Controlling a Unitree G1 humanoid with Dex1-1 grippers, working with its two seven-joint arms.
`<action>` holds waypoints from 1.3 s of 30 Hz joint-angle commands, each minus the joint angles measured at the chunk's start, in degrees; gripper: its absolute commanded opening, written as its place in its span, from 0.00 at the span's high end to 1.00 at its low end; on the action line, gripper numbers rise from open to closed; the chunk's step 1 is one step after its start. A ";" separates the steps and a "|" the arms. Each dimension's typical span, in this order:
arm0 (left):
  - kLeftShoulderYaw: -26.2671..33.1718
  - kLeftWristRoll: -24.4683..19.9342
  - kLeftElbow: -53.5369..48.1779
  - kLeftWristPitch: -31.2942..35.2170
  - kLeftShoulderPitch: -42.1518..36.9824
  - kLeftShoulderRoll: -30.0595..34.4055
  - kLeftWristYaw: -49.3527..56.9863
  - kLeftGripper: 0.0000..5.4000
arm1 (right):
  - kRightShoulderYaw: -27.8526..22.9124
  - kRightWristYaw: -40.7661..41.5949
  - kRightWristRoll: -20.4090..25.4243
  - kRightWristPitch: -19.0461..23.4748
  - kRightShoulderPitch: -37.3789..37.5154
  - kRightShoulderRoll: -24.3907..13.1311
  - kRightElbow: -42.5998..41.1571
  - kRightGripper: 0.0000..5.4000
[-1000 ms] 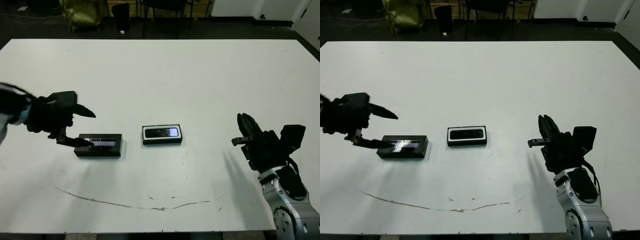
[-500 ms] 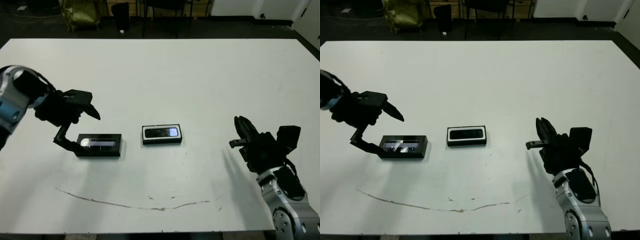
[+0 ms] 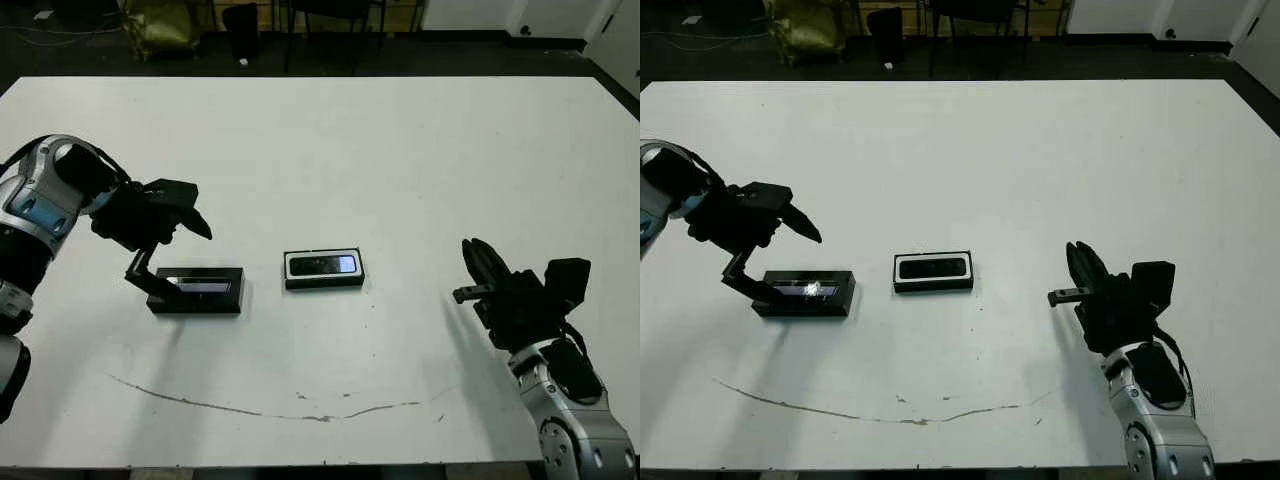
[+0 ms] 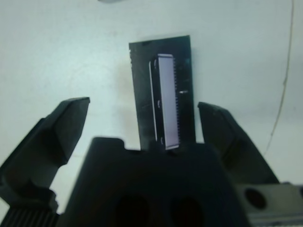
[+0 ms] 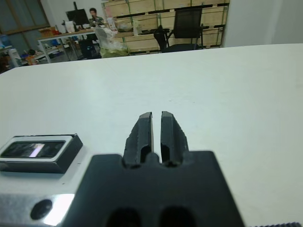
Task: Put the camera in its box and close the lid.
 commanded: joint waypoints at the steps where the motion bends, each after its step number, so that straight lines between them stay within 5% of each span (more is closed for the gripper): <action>1: -0.23 -1.30 0.98 0.22 1.17 0.26 -0.18 0.01 | 0.22 -0.69 -0.97 0.23 0.80 0.20 0.47 1.00; 12: -0.37 -2.79 0.44 -3.38 2.27 1.75 -0.18 0.01 | -0.57 0.42 -0.38 -2.98 0.84 0.90 2.66 1.00; 21: -2.84 -1.99 0.44 -1.22 1.65 1.36 -0.18 0.01 | -0.99 0.74 0.08 -3.33 0.86 1.21 3.16 1.00; 39: 0.89 0.20 5.85 -9.21 4.84 -2.38 -0.07 0.01 | -1.03 1.28 0.15 -2.50 1.38 0.50 2.81 1.00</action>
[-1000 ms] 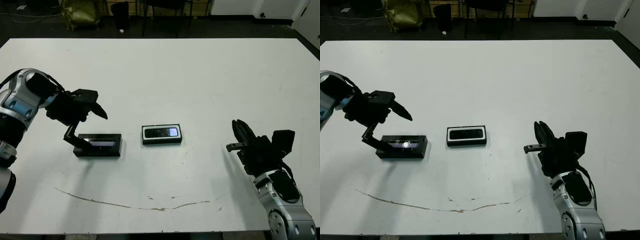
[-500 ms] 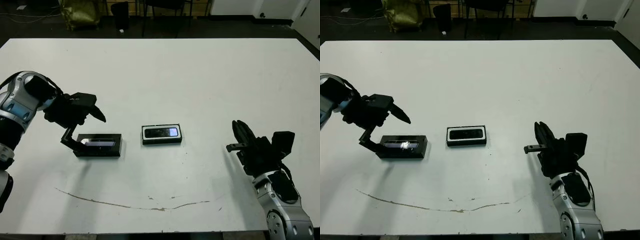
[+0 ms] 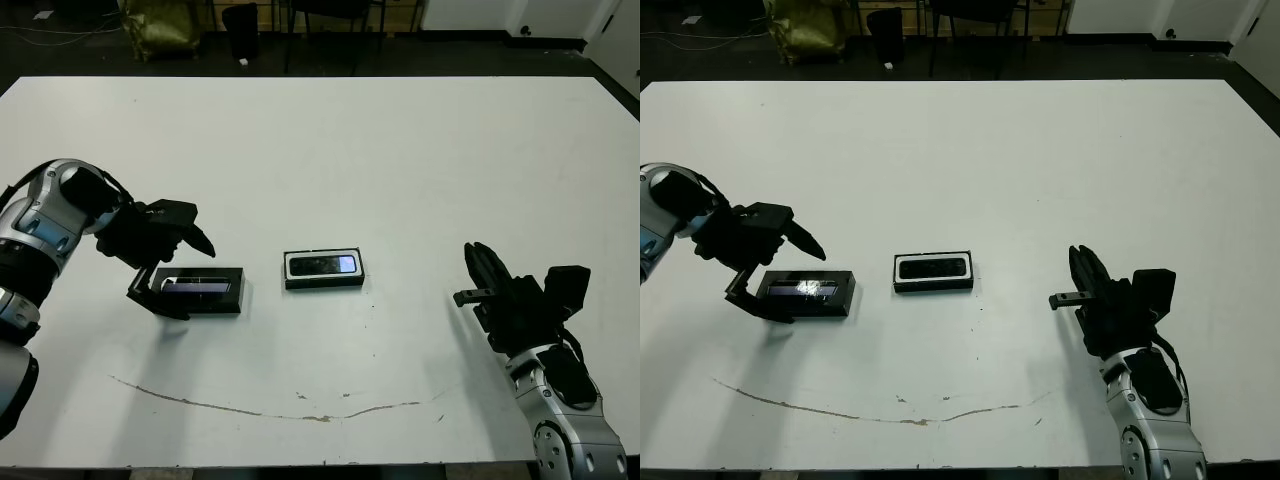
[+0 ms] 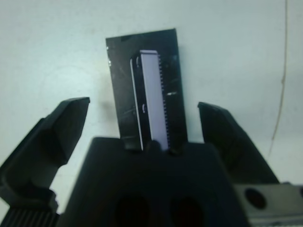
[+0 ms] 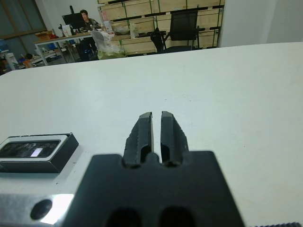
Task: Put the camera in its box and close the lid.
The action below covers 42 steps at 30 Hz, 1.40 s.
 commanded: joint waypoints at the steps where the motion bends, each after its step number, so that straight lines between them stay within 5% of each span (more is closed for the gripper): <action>1: 0.92 1.22 1.79 -1.42 1.90 -0.92 -0.11 0.01 | -0.60 0.07 0.54 1.51 0.80 -0.51 0.18 1.00; 27: 3.03 6.92 10.92 -6.01 2.57 -2.98 1.33 0.01 | -1.51 0.76 1.06 2.68 1.12 -1.47 -0.62 1.00; 38: 3.89 8.21 12.65 -0.16 3.59 -2.58 3.70 0.01 | -1.34 0.17 0.47 3.67 1.13 -1.84 -2.04 1.00; 42: 4.40 8.27 14.23 1.79 3.88 -3.04 3.32 0.12 | -1.37 -0.47 0.38 4.35 1.01 -1.60 -2.32 1.00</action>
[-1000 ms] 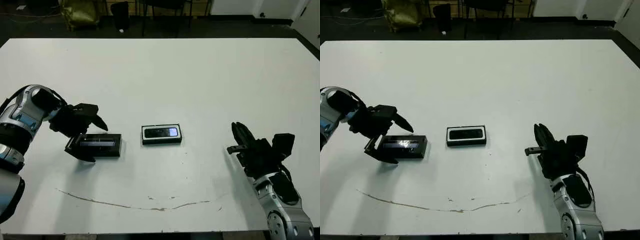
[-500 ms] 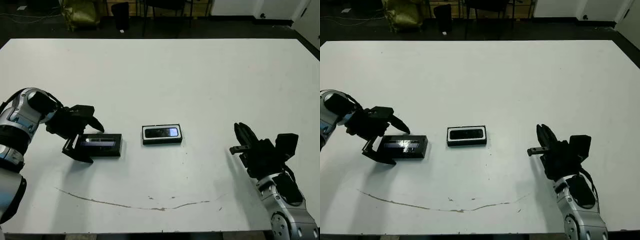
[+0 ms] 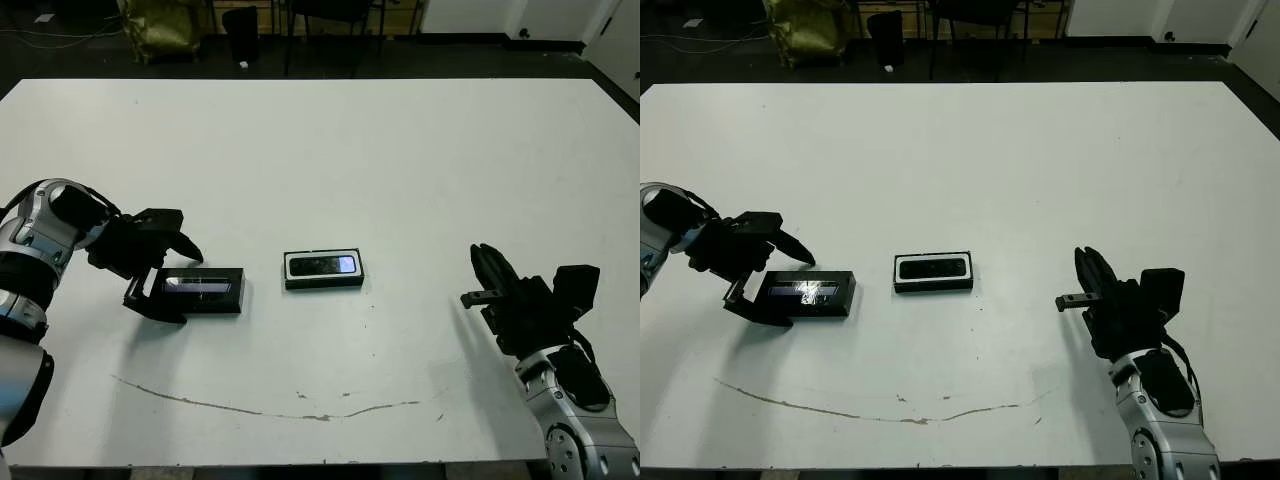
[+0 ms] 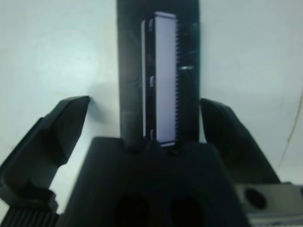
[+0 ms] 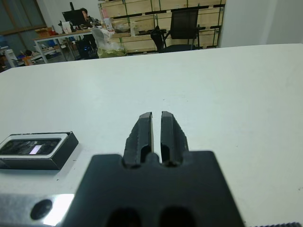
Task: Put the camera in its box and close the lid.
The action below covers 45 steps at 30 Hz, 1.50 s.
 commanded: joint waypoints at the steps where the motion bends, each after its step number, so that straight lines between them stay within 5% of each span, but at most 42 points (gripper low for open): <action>1: -1.42 3.30 2.65 1.63 3.27 -0.45 1.23 0.16 | -0.04 -1.21 -0.51 2.20 0.41 -0.34 -0.42 1.00; 9: -4.33 7.52 3.73 2.32 3.26 -0.51 4.02 0.50 | -1.13 -1.70 1.14 3.93 -0.45 -0.10 -0.38 1.00; 13: -4.57 7.46 3.90 1.38 3.65 -0.63 2.75 0.57 | -1.36 -1.63 1.73 3.77 -0.62 0.09 -0.16 1.00; 21: -2.87 4.34 1.37 0.26 4.32 -0.43 -0.86 0.58 | -1.19 -0.36 1.37 2.19 -0.42 -0.38 0.70 1.00; 29: 6.42 -4.25 -5.38 15.11 4.27 0.52 0.57 0.58 | -0.34 -1.24 0.01 2.80 -0.01 -0.25 0.03 1.00; 45: 11.10 -3.97 -23.93 26.57 0.26 1.93 12.15 0.58 | 1.35 1.40 0.22 -2.11 0.79 1.60 5.04 1.00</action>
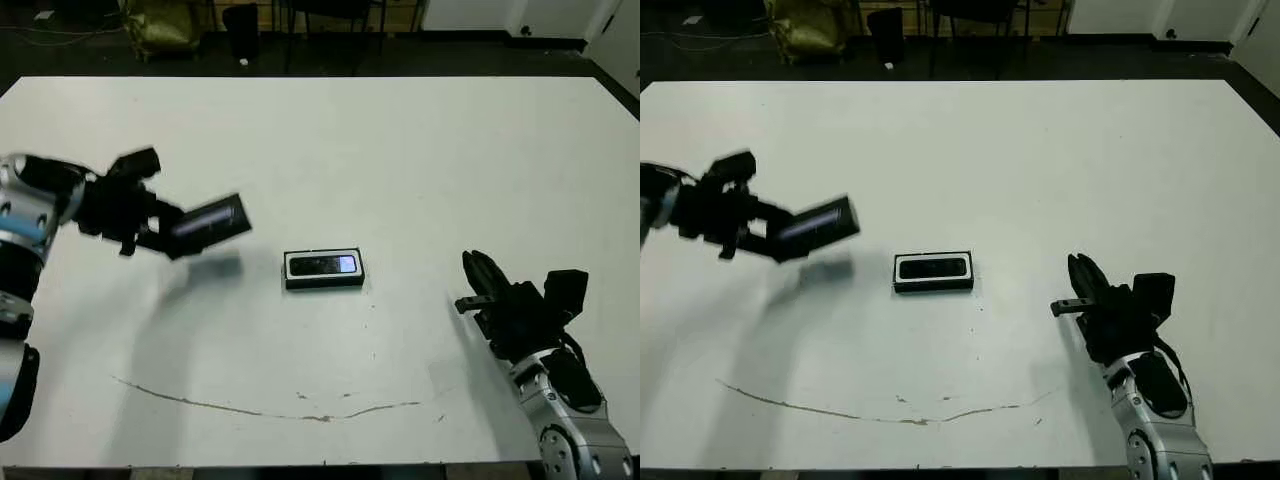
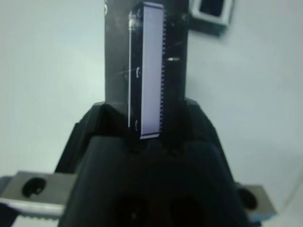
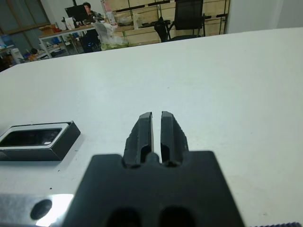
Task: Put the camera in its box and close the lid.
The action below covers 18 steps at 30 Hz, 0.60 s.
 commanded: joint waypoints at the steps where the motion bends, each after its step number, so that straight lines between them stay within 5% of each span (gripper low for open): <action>1: -0.32 0.68 -5.73 2.39 0.29 0.64 2.26 0.58 | 0.43 -0.54 -0.35 0.89 0.69 0.12 0.25 1.00; 18: -8.06 1.70 -19.59 22.85 0.44 -1.80 4.89 0.58 | 3.32 -4.39 -2.78 2.19 1.21 1.80 -1.94 1.00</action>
